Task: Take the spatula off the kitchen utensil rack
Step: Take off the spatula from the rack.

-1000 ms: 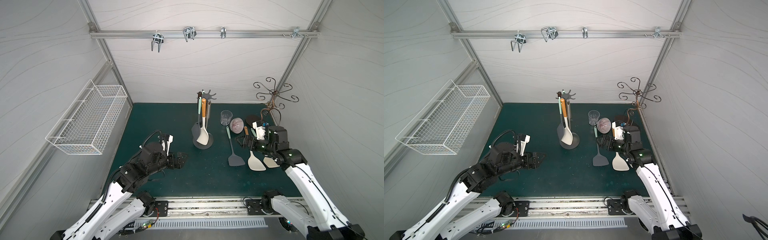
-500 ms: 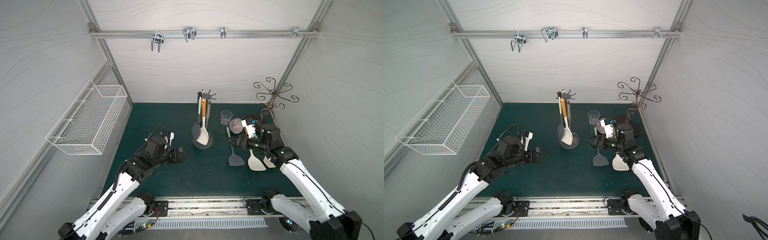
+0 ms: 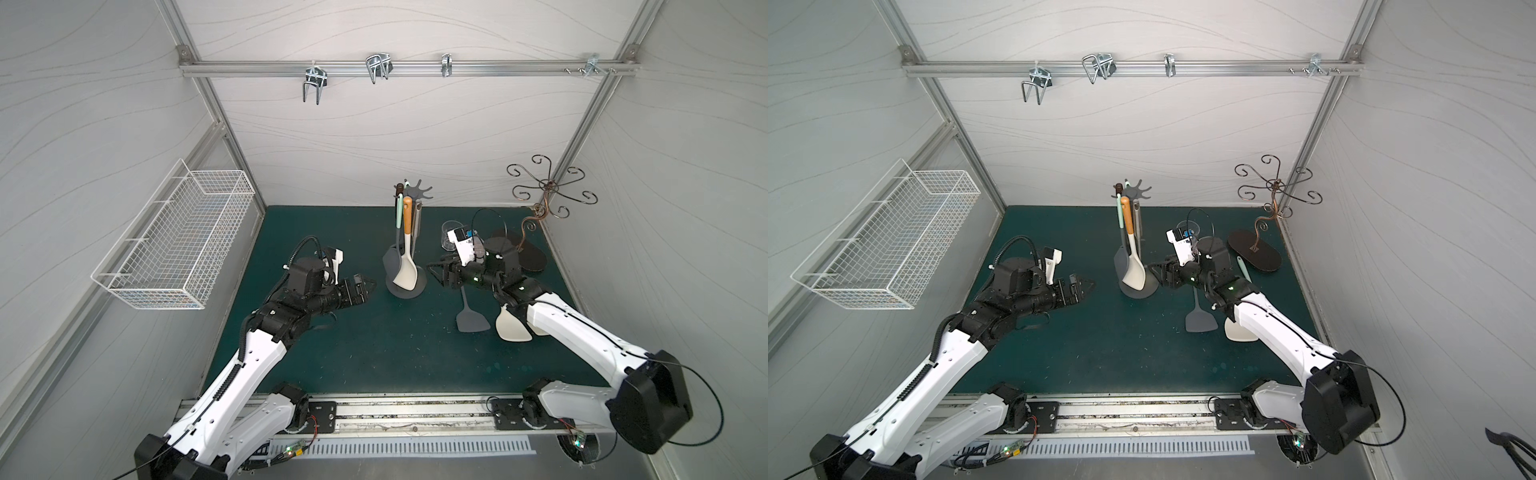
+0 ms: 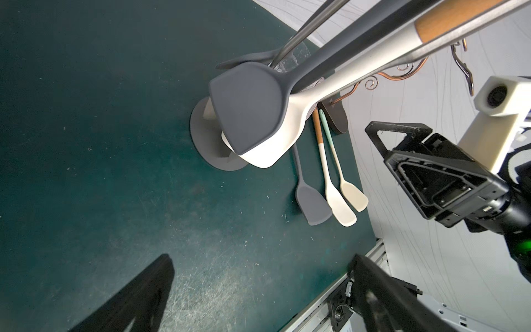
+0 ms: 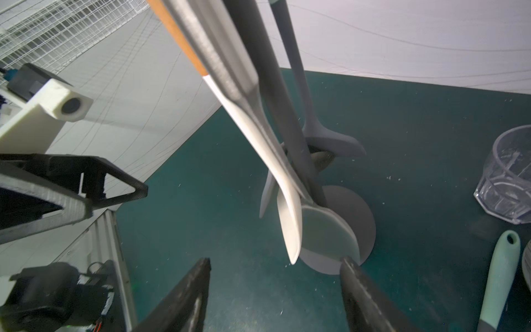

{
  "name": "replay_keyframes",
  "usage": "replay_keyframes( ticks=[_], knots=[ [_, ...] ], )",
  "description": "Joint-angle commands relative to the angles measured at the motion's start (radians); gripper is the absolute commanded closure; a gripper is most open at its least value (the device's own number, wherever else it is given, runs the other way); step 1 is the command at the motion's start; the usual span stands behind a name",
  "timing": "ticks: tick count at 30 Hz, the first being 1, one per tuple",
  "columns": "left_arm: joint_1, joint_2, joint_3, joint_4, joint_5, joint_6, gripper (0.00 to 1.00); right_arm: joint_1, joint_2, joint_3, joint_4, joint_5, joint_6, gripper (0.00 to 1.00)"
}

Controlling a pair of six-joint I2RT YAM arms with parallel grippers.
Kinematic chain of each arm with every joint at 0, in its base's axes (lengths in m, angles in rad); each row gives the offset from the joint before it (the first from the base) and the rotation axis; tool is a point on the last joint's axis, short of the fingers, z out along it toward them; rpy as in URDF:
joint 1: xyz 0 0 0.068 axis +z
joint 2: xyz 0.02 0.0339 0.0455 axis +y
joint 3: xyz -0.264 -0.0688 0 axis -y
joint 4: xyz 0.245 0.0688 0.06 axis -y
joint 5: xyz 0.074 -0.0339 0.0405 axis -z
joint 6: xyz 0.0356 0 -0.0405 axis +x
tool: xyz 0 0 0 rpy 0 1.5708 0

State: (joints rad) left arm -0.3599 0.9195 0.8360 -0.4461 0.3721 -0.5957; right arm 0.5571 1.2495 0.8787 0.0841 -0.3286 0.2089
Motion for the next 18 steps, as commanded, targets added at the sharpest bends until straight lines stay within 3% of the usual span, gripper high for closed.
replay_keyframes(
  ticks=[1,9,18],
  knots=[
    [0.014,0.014,0.048,0.075,0.045,-0.02,0.0,0.012,0.04,-0.007,0.187,0.04,-0.017,0.32],
    [0.033,0.053,0.07,0.105,0.054,-0.026,0.0,0.018,0.174,0.005,0.37,0.046,-0.008,0.34],
    [0.039,0.058,0.075,0.105,0.057,-0.023,0.0,0.03,0.233,0.018,0.433,0.072,-0.018,0.41]
  ],
)
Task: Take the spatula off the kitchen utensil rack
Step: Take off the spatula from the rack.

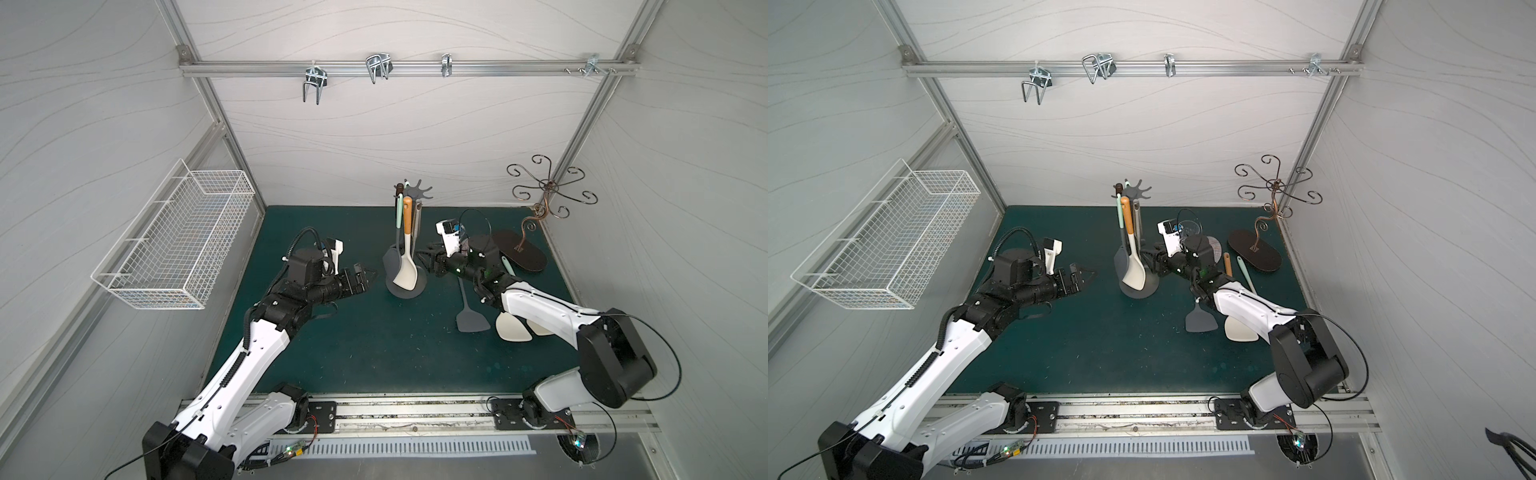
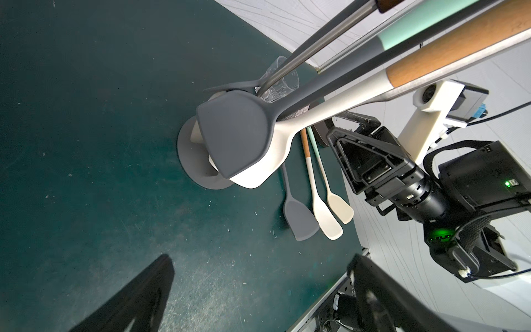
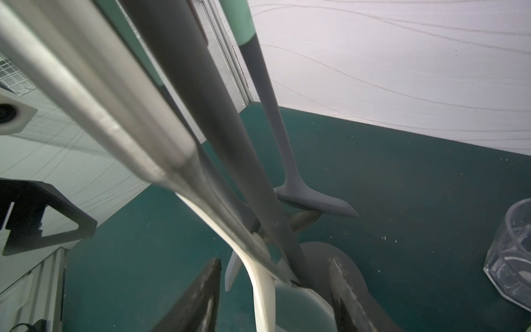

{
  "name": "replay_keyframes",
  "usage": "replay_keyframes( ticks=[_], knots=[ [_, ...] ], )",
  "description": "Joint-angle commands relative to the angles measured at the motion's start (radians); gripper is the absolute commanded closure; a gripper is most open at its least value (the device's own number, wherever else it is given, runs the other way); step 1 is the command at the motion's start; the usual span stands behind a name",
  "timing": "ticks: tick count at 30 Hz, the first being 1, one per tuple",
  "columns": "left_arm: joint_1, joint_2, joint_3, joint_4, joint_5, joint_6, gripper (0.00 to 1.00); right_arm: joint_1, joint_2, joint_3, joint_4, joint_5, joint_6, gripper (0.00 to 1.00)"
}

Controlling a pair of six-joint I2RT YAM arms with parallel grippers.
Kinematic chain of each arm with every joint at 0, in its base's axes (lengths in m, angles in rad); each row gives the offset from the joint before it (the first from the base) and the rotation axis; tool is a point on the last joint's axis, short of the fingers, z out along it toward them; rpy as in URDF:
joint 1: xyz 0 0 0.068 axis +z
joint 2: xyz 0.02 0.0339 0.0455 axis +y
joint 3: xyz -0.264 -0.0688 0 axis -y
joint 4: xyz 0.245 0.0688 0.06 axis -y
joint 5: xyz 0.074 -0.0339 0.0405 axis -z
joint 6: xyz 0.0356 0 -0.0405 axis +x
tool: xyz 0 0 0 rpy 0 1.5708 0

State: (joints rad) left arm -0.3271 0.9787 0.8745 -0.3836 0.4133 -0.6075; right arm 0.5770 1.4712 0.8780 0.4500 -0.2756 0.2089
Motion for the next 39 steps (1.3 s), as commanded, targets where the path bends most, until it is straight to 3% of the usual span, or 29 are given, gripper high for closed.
replay_keyframes(
  ticks=[1,12,22,30,39],
  knots=[
    [0.007,-0.003,0.033,0.047,0.016,-0.013,0.0,0.012,0.014,0.018,0.068,0.019,-0.019,0.4],
    [0.007,0.008,0.021,0.054,0.028,-0.015,0.0,0.03,0.039,0.021,0.088,0.064,-0.031,0.41],
    [0.007,-0.003,0.012,0.046,0.025,-0.015,0.0,0.046,0.069,0.04,0.082,0.132,-0.037,0.5],
    [0.007,-0.003,0.01,0.046,0.028,-0.015,0.0,0.079,0.071,0.047,0.085,0.198,-0.058,0.5],
    [0.007,-0.011,0.009,0.041,0.032,-0.014,0.0,0.119,0.06,0.041,0.077,0.254,-0.089,0.63]
  ],
)
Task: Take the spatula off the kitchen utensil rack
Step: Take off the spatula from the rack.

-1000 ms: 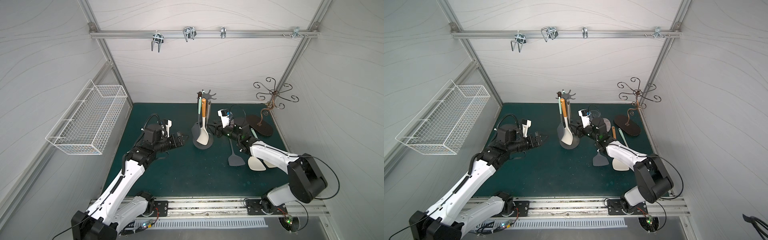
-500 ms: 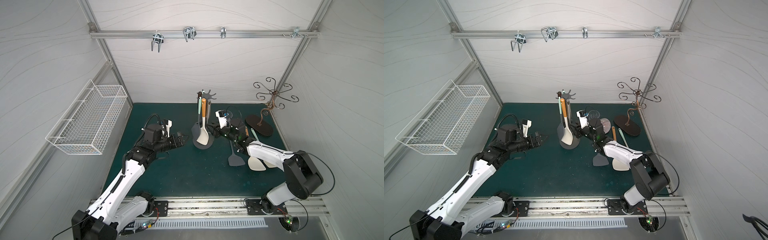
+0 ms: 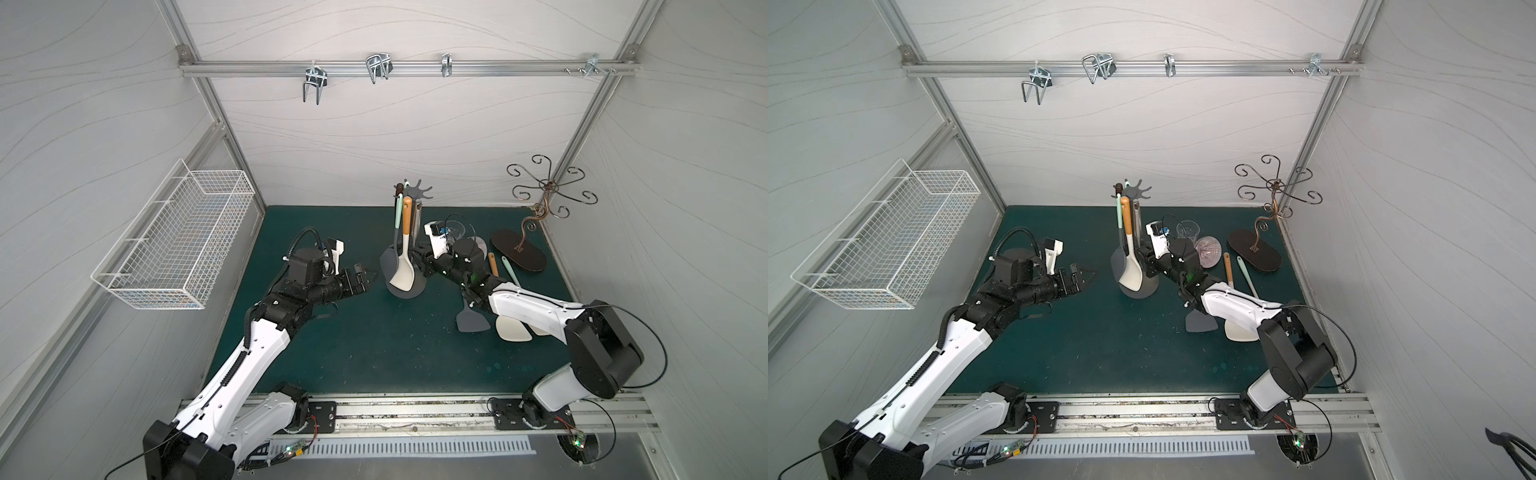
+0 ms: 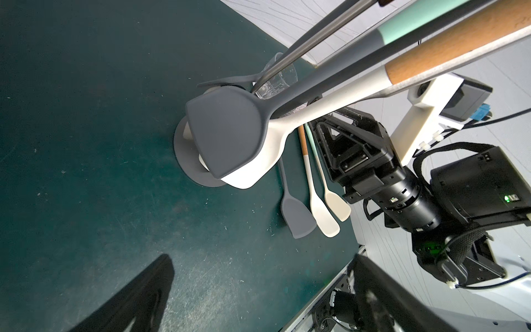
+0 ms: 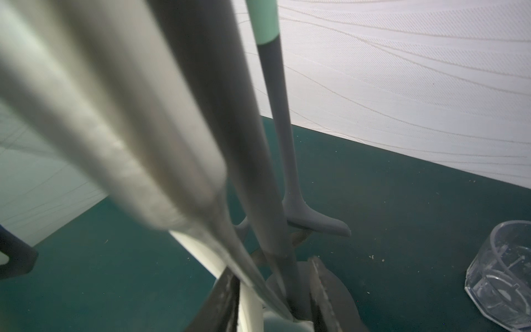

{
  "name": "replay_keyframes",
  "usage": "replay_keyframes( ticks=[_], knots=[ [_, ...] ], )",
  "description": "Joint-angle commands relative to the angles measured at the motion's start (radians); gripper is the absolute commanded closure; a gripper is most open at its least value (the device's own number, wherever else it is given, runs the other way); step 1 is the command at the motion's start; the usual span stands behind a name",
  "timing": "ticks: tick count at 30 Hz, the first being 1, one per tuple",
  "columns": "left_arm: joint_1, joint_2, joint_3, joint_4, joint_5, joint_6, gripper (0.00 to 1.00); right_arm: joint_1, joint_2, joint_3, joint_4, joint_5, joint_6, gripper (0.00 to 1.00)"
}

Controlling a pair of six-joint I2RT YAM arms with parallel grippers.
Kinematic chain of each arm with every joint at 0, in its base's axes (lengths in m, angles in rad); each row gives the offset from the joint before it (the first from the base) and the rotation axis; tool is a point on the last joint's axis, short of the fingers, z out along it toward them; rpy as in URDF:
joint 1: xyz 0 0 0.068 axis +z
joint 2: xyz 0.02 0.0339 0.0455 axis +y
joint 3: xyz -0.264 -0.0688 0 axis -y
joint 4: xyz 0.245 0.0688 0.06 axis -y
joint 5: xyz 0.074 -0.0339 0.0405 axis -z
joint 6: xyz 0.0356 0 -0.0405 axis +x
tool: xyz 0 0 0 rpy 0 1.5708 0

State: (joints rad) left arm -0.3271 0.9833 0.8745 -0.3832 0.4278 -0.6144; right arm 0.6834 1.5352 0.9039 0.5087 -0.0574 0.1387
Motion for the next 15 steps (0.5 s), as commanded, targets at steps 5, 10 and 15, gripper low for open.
replay_keyframes(
  ticks=[5,10,15],
  knots=[
    [0.006,-0.015,0.006,0.043,0.017,-0.007,0.0,0.016,-0.011,0.015,0.009,0.043,-0.023,0.75],
    [0.007,-0.02,0.004,0.039,0.017,-0.007,0.0,0.015,-0.019,0.023,-0.017,0.049,-0.037,0.86],
    [0.007,-0.024,0.001,0.036,0.017,-0.008,0.0,0.015,-0.023,0.024,-0.023,0.056,-0.041,0.92]
  ],
)
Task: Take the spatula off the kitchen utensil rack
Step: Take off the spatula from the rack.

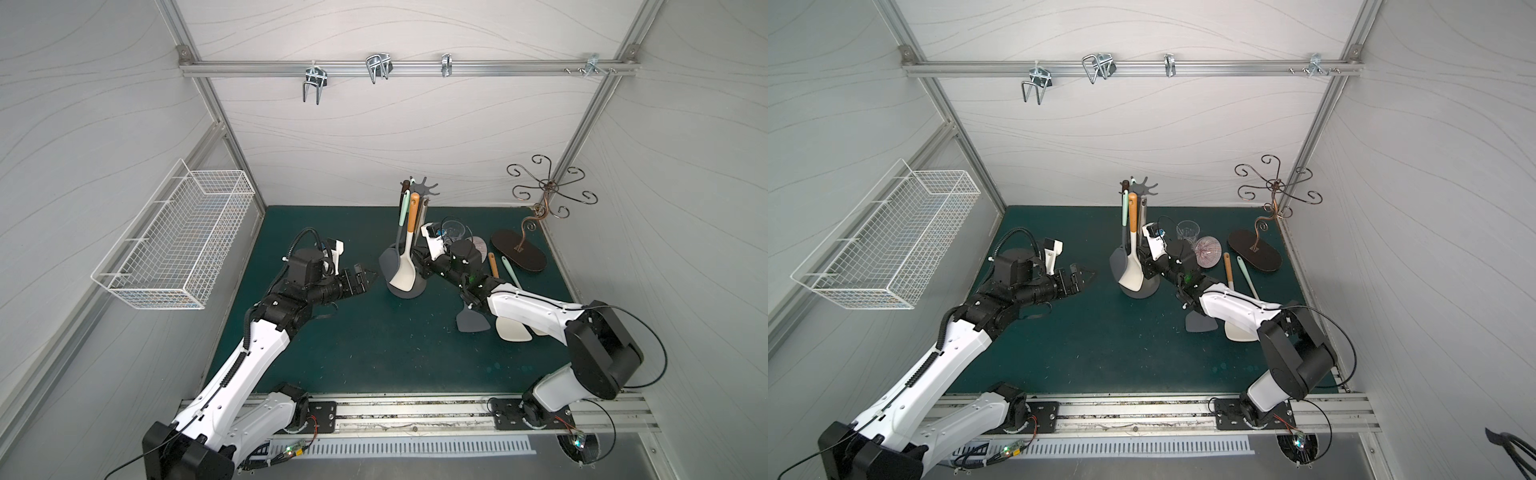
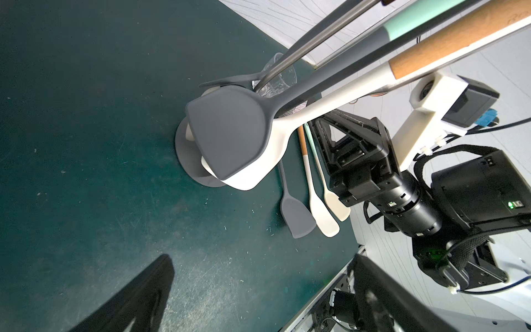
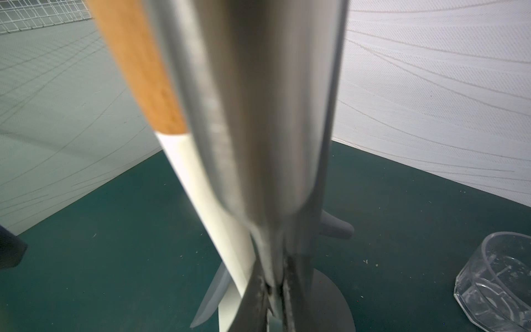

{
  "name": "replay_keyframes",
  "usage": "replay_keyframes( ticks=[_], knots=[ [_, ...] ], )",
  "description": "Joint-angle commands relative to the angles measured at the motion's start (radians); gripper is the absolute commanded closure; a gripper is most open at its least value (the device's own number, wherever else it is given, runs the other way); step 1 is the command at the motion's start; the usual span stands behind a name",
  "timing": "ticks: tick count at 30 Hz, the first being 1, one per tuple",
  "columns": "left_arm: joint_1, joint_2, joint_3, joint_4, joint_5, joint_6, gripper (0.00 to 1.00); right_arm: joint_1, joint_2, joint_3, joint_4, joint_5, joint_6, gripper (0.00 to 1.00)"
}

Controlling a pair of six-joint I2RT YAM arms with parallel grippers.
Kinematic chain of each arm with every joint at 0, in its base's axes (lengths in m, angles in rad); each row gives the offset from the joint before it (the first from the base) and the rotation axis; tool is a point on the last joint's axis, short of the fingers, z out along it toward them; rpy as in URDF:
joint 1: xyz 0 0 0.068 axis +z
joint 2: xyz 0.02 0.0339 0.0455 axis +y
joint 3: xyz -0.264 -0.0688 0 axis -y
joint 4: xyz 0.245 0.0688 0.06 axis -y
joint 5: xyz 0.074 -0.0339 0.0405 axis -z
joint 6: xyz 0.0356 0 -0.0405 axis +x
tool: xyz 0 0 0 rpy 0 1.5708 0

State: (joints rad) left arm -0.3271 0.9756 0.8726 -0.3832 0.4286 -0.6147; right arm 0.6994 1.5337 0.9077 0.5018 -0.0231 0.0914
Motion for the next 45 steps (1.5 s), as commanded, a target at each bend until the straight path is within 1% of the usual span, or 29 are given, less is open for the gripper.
replay_keyframes(
  ticks=[1,4,6,11,14,20,24,30,37,45],
  knots=[
    [0.007,-0.017,0.005,0.036,0.016,-0.008,0.0,-0.001,-0.024,0.022,-0.019,0.022,0.004,0.94],
    [0.007,-0.02,0.006,0.033,0.016,-0.007,0.0,0.001,-0.033,0.022,-0.028,0.021,0.001,0.96],
    [0.007,-0.023,0.008,0.031,0.016,-0.007,0.0,0.001,-0.038,0.03,-0.051,0.022,-0.009,1.0],
    [0.007,-0.031,0.005,0.023,0.01,-0.004,0.0,0.017,-0.056,0.056,-0.143,0.004,-0.066,1.0],
    [0.007,-0.033,0.0,0.025,0.006,-0.003,0.0,0.021,-0.067,0.089,-0.235,0.0,-0.087,1.0],
    [0.006,-0.037,0.0,0.019,0.009,-0.006,0.0,0.029,-0.08,0.127,-0.353,0.034,-0.13,1.0],
    [0.007,-0.06,0.012,-0.015,-0.018,0.02,0.0,0.029,-0.061,0.157,-0.407,0.043,-0.165,1.0],
    [0.007,-0.049,0.02,-0.029,-0.027,0.041,0.0,0.03,-0.062,0.177,-0.464,0.058,-0.192,1.0],
    [0.006,-0.06,0.022,-0.022,-0.028,0.035,0.0,0.036,-0.076,0.185,-0.486,0.051,-0.193,1.0],
    [0.007,-0.062,0.046,-0.053,-0.025,0.051,0.0,0.046,-0.101,0.206,-0.544,0.071,-0.244,1.0]
  ],
)
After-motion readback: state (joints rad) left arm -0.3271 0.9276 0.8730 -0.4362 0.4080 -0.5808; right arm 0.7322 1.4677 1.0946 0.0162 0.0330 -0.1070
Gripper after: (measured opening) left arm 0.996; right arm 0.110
